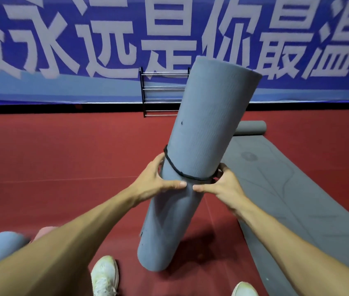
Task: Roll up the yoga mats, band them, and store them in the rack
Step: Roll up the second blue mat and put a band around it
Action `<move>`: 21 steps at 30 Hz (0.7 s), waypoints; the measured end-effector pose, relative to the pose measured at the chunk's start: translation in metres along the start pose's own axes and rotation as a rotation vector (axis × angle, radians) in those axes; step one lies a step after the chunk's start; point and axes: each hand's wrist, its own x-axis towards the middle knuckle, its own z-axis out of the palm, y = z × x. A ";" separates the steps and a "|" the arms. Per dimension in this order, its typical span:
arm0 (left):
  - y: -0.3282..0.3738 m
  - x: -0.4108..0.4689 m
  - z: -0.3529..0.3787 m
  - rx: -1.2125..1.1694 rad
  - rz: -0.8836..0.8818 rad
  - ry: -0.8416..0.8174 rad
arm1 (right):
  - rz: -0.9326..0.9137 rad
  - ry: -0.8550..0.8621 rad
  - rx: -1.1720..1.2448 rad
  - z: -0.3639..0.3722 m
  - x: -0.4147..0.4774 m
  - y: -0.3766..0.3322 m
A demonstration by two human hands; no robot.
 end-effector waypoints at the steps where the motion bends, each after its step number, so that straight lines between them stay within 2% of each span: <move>1: 0.006 0.000 -0.003 -0.007 0.029 0.009 | -0.005 0.009 0.059 0.004 0.003 -0.005; 3: 0.016 0.002 -0.012 0.055 0.068 0.068 | -0.014 0.007 0.152 0.013 0.008 -0.017; 7: 0.031 0.006 -0.045 0.345 0.074 0.161 | 0.012 -0.042 0.303 0.042 0.016 -0.037; 12: 0.046 -0.015 -0.096 0.528 0.023 0.344 | 0.083 -0.111 0.501 0.096 0.015 -0.063; 14: 0.046 -0.029 -0.118 0.576 -0.031 0.413 | 0.096 -0.184 0.411 0.118 0.016 -0.078; 17: 0.034 -0.059 -0.151 0.640 -0.186 0.463 | 0.134 -0.383 0.176 0.157 0.012 -0.092; 21: 0.007 -0.104 -0.187 0.640 -0.364 0.559 | 0.200 -0.459 0.141 0.225 -0.001 -0.096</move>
